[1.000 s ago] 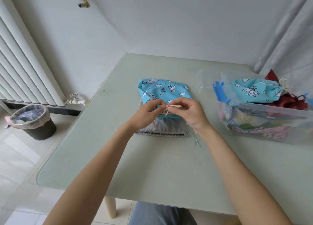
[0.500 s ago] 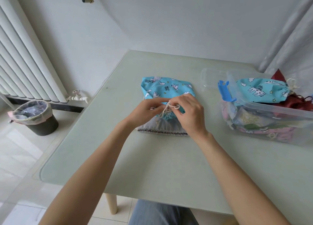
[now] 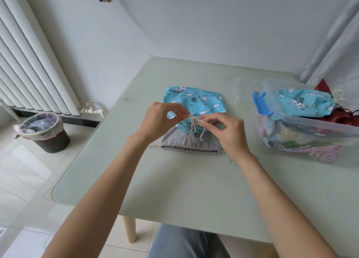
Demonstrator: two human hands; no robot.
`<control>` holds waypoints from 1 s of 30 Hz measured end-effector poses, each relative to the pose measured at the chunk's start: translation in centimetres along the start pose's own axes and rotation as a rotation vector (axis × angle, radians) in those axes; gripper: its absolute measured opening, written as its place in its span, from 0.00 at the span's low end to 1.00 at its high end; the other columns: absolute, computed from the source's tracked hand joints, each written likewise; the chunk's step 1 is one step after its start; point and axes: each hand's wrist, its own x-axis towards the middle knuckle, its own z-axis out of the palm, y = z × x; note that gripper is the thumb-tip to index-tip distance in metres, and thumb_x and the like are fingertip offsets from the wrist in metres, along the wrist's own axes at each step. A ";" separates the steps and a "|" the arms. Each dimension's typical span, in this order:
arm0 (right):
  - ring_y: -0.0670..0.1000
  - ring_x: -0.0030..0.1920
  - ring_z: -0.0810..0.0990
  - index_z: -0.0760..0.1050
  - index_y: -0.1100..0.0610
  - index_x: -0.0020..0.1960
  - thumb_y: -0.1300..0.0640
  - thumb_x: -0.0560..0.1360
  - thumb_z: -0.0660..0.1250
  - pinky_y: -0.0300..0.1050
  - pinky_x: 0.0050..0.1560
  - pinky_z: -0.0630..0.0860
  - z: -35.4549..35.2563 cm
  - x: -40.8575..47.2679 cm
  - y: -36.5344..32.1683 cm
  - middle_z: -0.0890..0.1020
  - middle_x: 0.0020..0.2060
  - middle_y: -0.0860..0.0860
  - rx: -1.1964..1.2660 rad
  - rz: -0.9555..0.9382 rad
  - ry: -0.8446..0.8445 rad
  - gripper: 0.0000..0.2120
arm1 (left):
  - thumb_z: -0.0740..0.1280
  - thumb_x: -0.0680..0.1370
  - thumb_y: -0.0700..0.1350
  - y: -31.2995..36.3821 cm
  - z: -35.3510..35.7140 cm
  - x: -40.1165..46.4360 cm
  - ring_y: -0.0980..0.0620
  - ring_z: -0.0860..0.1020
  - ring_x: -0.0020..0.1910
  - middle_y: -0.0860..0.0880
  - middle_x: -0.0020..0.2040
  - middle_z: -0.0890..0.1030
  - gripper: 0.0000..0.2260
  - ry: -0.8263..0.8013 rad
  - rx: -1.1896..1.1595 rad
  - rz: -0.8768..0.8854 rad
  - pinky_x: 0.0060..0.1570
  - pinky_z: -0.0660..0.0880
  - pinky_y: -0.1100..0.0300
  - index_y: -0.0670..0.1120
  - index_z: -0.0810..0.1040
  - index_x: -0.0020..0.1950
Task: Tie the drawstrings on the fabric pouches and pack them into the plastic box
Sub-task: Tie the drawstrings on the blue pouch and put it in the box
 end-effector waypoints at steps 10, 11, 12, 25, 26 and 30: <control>0.48 0.34 0.77 0.76 0.56 0.41 0.49 0.74 0.67 0.43 0.34 0.72 -1.0 -1.6 -0.2 0.80 0.35 0.46 -0.225 0.105 0.083 0.11 | 0.66 0.78 0.43 -1.2 0.4 -1.8 0.57 0.73 0.35 0.55 0.39 0.80 0.03 0.027 -0.065 -0.279 0.36 0.67 0.68 0.46 0.79 0.46; 0.49 0.34 0.78 0.76 0.57 0.42 0.49 0.74 0.67 0.45 0.34 0.73 -1.1 -1.6 -0.4 0.81 0.35 0.46 -0.215 0.133 0.076 0.11 | 0.65 0.78 0.43 -1.1 0.5 -1.9 0.54 0.74 0.36 0.54 0.39 0.80 0.04 0.033 -0.078 -0.292 0.36 0.67 0.67 0.46 0.79 0.46; 0.49 0.35 0.78 0.76 0.58 0.42 0.50 0.74 0.67 0.47 0.35 0.75 -1.2 -1.7 -0.5 0.81 0.35 0.47 -0.201 0.164 0.063 0.10 | 0.65 0.78 0.43 -1.1 0.6 -2.0 0.52 0.74 0.38 0.53 0.39 0.80 0.04 0.034 -0.094 -0.303 0.37 0.67 0.67 0.46 0.79 0.46; 0.49 0.31 0.78 0.76 0.54 0.38 0.58 0.72 0.70 0.48 0.40 0.78 -3.2 -2.5 -1.5 0.77 0.28 0.44 -0.331 0.295 -0.098 0.05 | 0.66 0.77 0.42 -1.9 1.0 -3.1 0.48 0.70 0.33 0.53 0.36 0.80 0.05 -0.010 -0.014 -0.388 0.34 0.65 0.62 0.42 0.80 0.46; 0.50 0.31 0.78 0.76 0.55 0.38 0.58 0.72 0.70 0.49 0.40 0.78 -3.3 -2.7 -1.4 0.78 0.28 0.45 -0.315 0.309 -0.104 0.05 | 0.66 0.77 0.43 -1.9 1.1 -3.3 0.49 0.70 0.33 0.54 0.35 0.79 0.04 -0.011 -0.020 -0.387 0.34 0.64 0.63 0.44 0.80 0.46; 0.48 0.32 0.78 0.75 0.56 0.39 0.59 0.73 0.70 0.52 0.40 0.79 -4.3 -2.7 -1.4 0.78 0.31 0.46 -0.102 0.356 -0.214 0.05 | 0.67 0.76 0.43 -1.5 0.5 -3.6 0.55 0.72 0.33 0.54 0.36 0.81 0.04 0.004 -0.072 -0.311 0.34 0.66 0.69 0.50 0.80 0.43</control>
